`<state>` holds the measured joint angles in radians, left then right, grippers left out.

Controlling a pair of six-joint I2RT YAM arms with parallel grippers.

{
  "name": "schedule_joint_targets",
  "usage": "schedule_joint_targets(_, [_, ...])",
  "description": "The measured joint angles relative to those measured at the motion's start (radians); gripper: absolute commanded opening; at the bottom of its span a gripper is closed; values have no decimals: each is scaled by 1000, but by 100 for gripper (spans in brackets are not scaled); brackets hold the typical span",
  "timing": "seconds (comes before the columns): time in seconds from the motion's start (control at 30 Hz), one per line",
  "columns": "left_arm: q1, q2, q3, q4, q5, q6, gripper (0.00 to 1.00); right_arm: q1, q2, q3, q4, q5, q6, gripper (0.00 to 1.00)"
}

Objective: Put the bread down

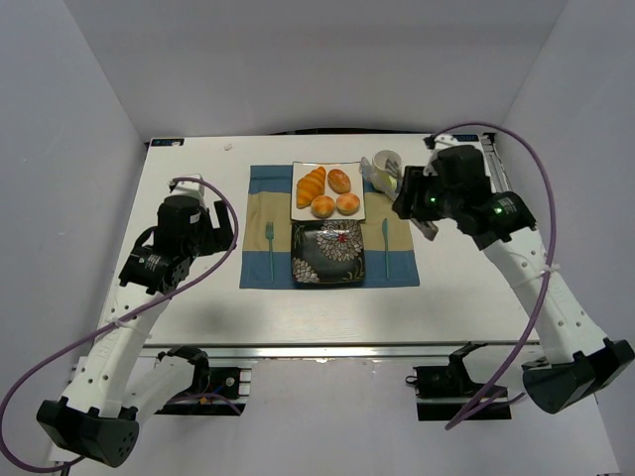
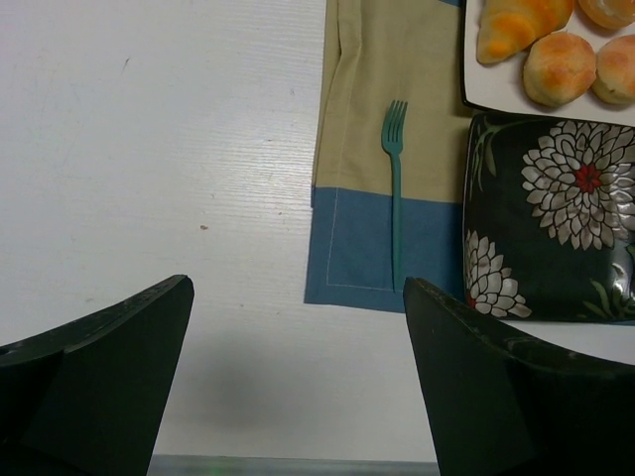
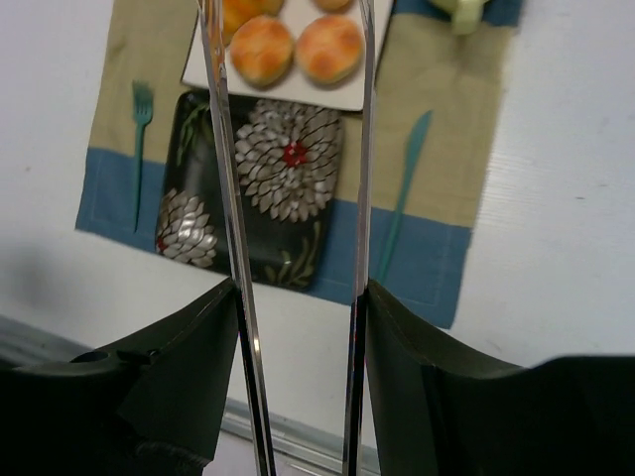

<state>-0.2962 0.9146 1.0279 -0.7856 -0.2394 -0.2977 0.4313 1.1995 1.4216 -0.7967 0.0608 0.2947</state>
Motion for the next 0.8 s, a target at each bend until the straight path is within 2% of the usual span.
schedule_joint_targets(0.23, [0, -6, 0, 2, 0, -37, 98, 141, 152, -18, 61, 10, 47, 56])
schedule_joint_targets(0.47, [0, -6, 0, 5, 1, -49, 98, 146, 312, -18, 110, 55, 38, 57])
schedule_joint_targets(0.8, [0, 24, 0, 7, 8, -47, 98, 145, 442, -9, 158, 109, 16, 57])
